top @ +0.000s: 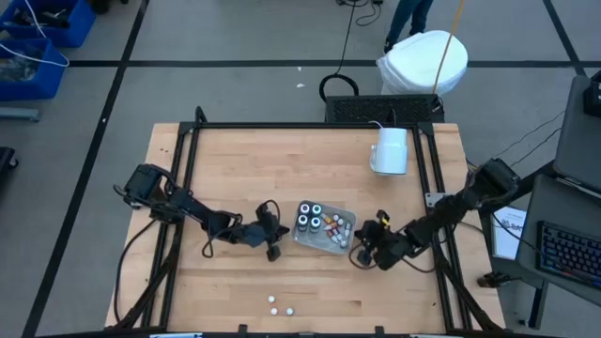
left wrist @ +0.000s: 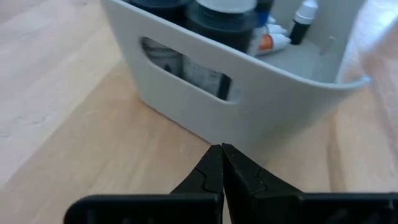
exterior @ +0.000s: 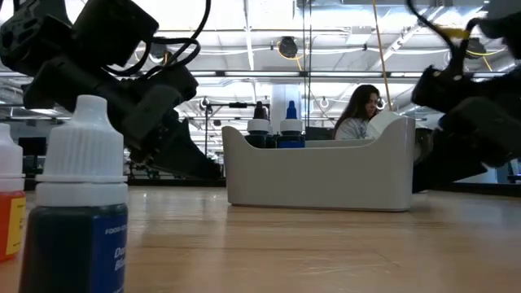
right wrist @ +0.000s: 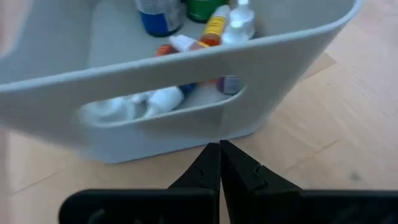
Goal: Pick & Place food coloring
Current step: Adjust the gray bin, then put the small orange food coloring into the gray bin
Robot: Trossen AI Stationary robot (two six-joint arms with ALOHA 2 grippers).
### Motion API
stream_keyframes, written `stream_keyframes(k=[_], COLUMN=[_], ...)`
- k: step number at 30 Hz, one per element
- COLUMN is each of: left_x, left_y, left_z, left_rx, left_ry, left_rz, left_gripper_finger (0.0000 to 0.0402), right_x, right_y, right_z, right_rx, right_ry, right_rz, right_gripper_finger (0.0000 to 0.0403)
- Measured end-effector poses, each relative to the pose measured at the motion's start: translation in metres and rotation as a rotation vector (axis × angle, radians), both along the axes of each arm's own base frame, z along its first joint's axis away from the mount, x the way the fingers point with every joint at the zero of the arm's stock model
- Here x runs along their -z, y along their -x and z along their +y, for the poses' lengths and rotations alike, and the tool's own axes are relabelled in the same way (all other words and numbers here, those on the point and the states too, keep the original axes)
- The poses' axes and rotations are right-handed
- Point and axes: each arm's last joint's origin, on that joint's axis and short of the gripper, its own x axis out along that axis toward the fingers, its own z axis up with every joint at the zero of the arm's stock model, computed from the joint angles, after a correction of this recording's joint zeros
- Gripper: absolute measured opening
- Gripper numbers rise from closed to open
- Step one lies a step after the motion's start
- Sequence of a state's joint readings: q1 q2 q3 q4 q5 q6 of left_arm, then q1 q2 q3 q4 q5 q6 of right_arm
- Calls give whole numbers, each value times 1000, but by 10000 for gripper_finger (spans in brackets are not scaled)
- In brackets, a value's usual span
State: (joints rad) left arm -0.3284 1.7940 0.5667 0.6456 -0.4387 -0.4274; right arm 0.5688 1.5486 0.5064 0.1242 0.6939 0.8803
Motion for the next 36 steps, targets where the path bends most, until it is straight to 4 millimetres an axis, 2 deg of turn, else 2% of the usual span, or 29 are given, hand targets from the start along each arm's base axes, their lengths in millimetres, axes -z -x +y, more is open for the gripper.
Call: stream_keyframes(k=[12,17,30,36], left_x=[-2,-3,8,7], left_y=[-1,-2,6,10], left_z=[-7,-8,-4,-6], left_rx=[35,54,17,96], left_ry=[-4,-13,-58,-43], left_rz=[-13,-7,127,186], left_gripper_finger=[3,4,5,4], right_x=[-1,-2,3,6], right_y=[-19,-24,-14,-5], right_z=[-33,-41,-34,-26], right_rx=[7,-10,11,-10], right_ry=[-7,-24,-44,-29], right_rz=[49,52,132,180], right_gripper_finger=[0,0,0,0])
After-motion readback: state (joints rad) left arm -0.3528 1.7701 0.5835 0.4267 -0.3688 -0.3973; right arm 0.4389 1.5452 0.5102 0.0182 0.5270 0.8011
